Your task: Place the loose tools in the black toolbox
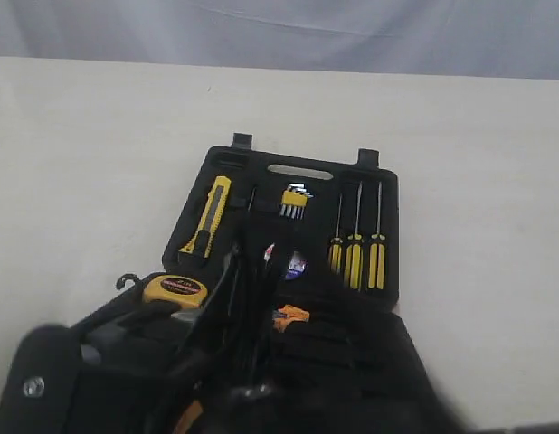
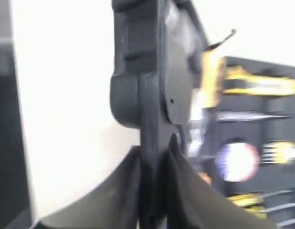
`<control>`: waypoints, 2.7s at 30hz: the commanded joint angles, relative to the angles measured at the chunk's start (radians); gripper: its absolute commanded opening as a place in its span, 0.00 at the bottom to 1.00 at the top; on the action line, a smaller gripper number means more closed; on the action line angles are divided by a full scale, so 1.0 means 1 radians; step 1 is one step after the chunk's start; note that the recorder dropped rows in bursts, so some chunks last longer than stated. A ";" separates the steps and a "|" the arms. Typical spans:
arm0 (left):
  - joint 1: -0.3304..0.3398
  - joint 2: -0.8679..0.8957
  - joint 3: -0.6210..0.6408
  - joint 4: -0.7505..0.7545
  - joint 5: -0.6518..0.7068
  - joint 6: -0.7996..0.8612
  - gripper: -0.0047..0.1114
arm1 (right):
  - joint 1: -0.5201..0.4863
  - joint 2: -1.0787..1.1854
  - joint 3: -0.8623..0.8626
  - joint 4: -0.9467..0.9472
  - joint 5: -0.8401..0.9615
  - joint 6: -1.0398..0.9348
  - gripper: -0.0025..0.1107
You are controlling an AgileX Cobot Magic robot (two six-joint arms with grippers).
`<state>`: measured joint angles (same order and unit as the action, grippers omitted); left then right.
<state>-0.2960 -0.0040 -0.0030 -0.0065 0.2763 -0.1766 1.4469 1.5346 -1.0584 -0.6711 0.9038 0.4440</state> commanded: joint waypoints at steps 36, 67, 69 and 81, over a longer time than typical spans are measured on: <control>-0.005 0.004 0.003 0.006 -0.004 0.001 0.04 | -1.259 -0.008 -0.044 0.671 -0.436 -0.510 0.02; -0.005 0.004 0.003 0.006 -0.004 0.001 0.04 | -1.372 0.431 0.127 0.671 -0.637 -0.444 0.21; -0.005 0.004 0.003 0.006 -0.004 0.001 0.04 | -1.372 0.412 0.127 0.671 -0.613 -0.444 0.40; -0.005 0.004 0.003 0.006 -0.004 0.001 0.04 | -1.372 0.036 0.127 0.671 -0.528 -0.403 0.44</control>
<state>-0.2960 -0.0040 -0.0030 -0.0065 0.2763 -0.1766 0.0793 1.6476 -0.9334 0.0145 0.3735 0.0272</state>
